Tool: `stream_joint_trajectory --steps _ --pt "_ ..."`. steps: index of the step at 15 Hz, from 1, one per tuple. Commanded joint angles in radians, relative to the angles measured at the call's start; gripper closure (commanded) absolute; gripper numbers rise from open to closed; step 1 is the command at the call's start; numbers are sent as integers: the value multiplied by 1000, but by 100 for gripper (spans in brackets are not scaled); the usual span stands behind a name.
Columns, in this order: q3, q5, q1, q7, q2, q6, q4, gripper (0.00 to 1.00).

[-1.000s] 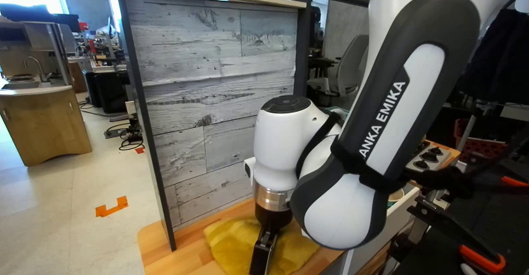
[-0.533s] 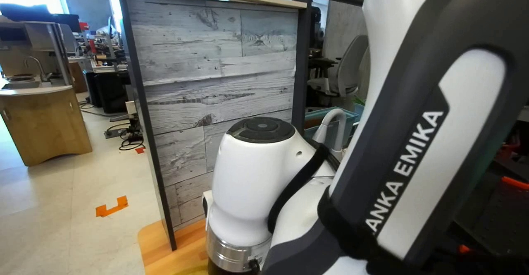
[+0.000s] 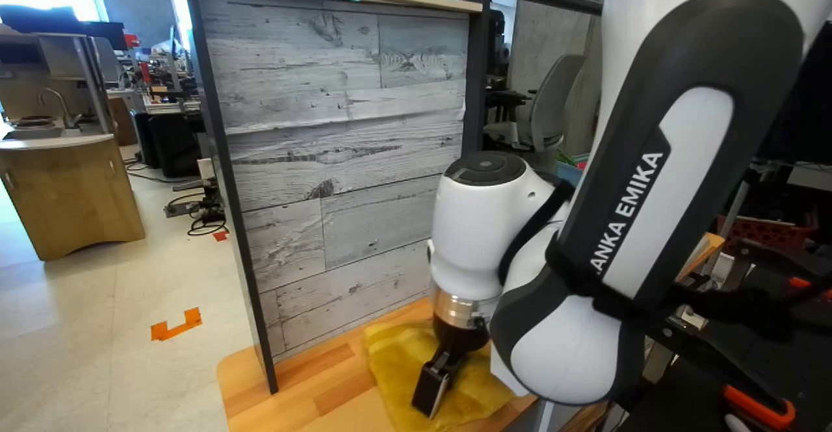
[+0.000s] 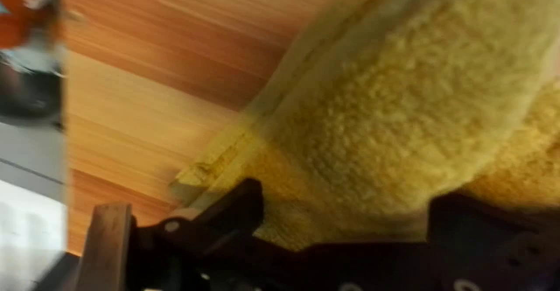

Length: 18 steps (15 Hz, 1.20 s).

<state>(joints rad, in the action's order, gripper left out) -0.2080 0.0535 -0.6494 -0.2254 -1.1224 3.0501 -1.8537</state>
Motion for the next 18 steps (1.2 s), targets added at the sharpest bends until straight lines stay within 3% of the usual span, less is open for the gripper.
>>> stream_joint_trajectory --steps 1,5,9,12,15,18 --pt "-109 -38 -35 -68 -24 -29 -82 0" --pt "-8 -19 -2 -32 -62 18 -24 0" --pt "62 -31 -45 -34 -105 84 86 0" --pt "99 -69 -83 -65 -174 69 247 0" --pt "82 -101 -69 -79 -223 69 345 0" --pt "35 -138 -33 -94 -206 59 301 0"
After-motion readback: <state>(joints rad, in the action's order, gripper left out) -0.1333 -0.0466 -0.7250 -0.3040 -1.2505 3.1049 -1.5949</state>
